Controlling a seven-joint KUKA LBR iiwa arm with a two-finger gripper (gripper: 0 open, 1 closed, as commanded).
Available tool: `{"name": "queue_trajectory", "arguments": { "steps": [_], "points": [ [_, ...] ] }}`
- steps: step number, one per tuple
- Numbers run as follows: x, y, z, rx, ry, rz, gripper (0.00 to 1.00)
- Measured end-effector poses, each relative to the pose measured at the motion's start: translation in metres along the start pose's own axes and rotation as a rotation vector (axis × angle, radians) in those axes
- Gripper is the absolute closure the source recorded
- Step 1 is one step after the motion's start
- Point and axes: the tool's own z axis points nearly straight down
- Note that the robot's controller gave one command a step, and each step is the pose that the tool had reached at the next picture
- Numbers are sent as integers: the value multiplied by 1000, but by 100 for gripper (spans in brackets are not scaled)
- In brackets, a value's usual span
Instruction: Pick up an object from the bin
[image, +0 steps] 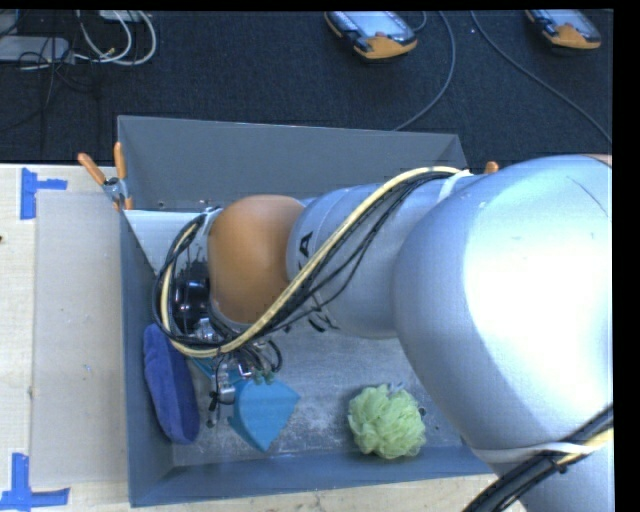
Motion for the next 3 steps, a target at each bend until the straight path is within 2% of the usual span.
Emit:
{"name": "queue_trajectory", "arguments": {
  "steps": [1, 2, 3],
  "points": [
    [-3, -1, 2, -4, -19, 5, 100],
    [-4, 4, 2, 4, -17, 2, 100],
    [-29, -17, -156, 4, -26, -46, 100]
  ]
}}
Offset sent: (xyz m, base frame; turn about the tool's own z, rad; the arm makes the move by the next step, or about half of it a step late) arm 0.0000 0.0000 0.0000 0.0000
